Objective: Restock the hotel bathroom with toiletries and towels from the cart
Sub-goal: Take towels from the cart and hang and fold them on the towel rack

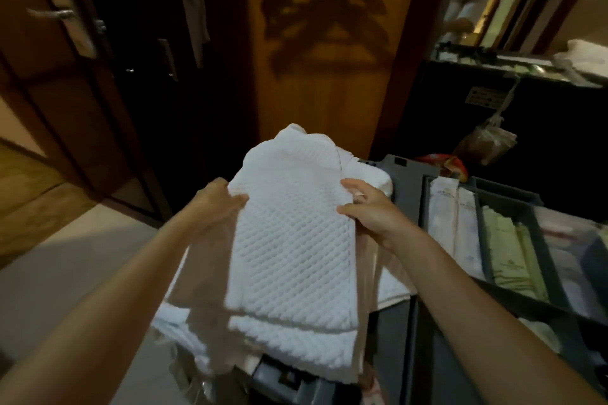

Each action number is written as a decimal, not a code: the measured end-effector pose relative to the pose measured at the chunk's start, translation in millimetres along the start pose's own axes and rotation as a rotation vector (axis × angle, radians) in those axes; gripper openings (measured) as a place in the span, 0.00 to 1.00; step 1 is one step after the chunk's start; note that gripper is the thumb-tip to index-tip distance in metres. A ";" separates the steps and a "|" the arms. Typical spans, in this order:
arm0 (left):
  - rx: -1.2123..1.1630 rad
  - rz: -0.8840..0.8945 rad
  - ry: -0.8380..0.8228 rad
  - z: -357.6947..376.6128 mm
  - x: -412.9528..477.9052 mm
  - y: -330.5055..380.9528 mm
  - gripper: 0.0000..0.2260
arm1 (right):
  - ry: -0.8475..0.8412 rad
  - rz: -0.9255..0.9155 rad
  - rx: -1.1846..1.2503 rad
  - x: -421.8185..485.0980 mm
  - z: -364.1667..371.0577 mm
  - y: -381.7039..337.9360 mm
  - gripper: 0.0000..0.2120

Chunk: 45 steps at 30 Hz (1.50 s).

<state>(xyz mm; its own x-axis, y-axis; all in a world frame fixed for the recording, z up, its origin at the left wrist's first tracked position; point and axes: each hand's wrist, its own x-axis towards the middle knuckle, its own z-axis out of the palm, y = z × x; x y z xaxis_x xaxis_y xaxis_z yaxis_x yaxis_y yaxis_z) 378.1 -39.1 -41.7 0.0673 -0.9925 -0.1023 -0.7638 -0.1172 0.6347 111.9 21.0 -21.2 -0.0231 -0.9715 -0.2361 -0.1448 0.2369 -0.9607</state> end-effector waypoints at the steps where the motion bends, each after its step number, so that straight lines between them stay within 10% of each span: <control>1: -0.016 -0.021 0.007 -3.8 -6.4 -5.7 0.13 | -0.035 -0.004 -0.013 -1.7 3.4 -0.2 0.26; 10: 0.254 -0.009 0.229 44.6 -114.7 3.1 0.22 | -0.321 -0.076 -0.121 -42.2 5.9 18.1 0.30; 20: -0.012 0.284 0.206 105.5 -230.3 29.8 0.40 | -0.331 -0.093 -0.047 -81.0 32.4 10.1 0.34; 26: -0.047 0.306 0.598 75.5 -221.1 41.2 0.13 | -0.410 -0.088 0.096 -86.3 43.4 2.3 0.32; 36: -0.494 0.136 0.461 34.2 -194.1 34.5 0.20 | -0.128 0.088 0.656 -25.2 26.8 -1.9 0.33; 45: -0.095 0.241 0.060 24.0 -176.8 42.4 0.13 | -0.049 0.048 0.401 49.5 4.6 -15.4 0.22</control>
<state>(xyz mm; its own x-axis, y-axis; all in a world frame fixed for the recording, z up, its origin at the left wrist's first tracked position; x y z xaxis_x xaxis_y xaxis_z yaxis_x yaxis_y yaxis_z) 318.4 132.3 -15.0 -0.0695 -0.9921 0.1046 -0.6986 0.1233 0.7048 117.5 -30.8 -18.7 0.0276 -0.9597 -0.2797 0.2525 0.2774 -0.9270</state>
